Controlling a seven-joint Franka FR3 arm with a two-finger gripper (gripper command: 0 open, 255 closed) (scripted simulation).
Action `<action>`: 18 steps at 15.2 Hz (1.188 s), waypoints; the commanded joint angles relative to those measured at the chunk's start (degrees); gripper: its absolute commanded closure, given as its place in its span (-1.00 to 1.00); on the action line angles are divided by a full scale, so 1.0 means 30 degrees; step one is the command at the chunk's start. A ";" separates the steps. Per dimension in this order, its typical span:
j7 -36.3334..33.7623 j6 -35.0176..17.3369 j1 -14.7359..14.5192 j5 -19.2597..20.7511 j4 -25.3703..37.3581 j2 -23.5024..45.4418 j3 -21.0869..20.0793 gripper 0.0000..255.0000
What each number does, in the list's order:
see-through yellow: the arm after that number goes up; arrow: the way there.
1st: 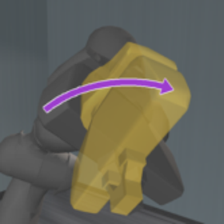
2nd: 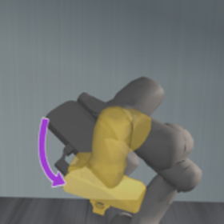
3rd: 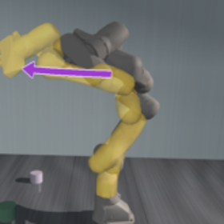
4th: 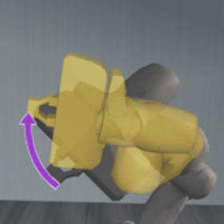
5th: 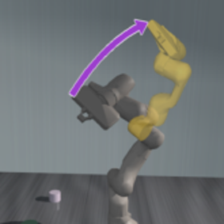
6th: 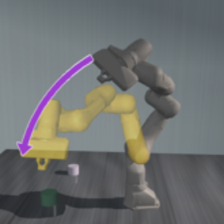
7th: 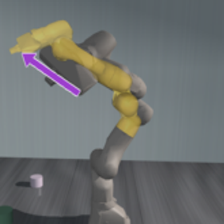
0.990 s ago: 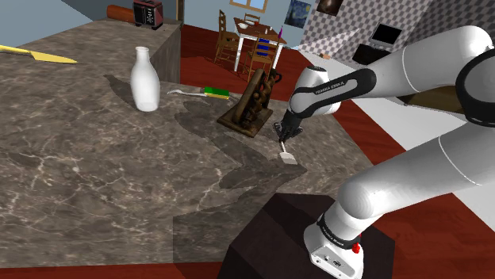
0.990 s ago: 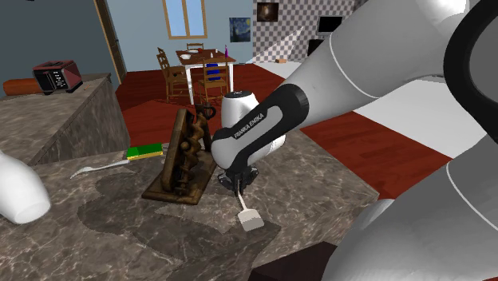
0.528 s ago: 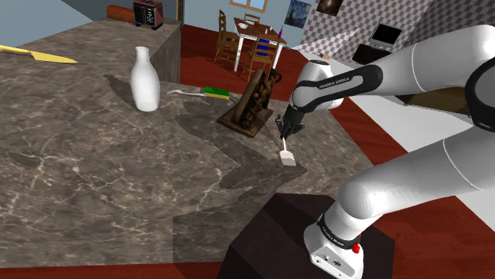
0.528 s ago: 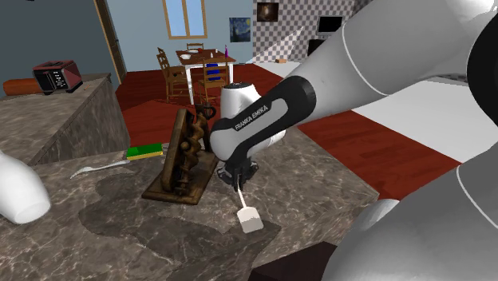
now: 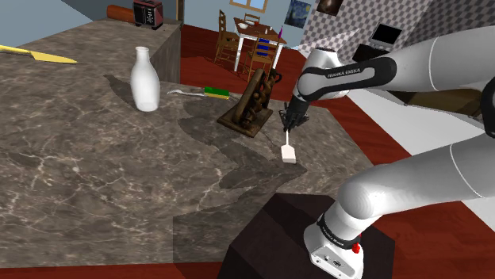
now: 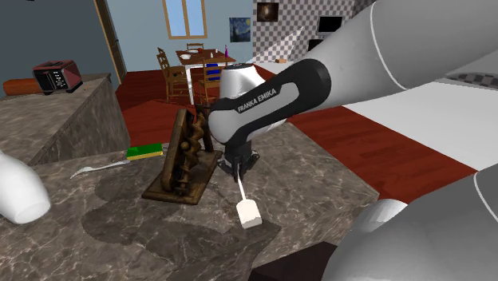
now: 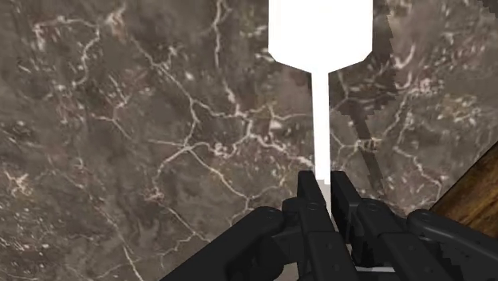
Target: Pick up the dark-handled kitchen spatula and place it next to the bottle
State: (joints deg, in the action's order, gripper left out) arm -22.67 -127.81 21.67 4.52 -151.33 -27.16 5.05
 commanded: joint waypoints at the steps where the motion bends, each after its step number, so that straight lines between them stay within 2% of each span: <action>1: 0.0021 0.0566 -0.0010 -0.0024 0.0399 -0.0151 -0.0015 1.00; 18: 0.0135 0.5365 -0.0068 -0.0191 0.3824 -0.1526 -0.0201 1.00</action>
State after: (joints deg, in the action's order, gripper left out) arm -22.30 -112.70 21.47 3.97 -140.60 -31.53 4.47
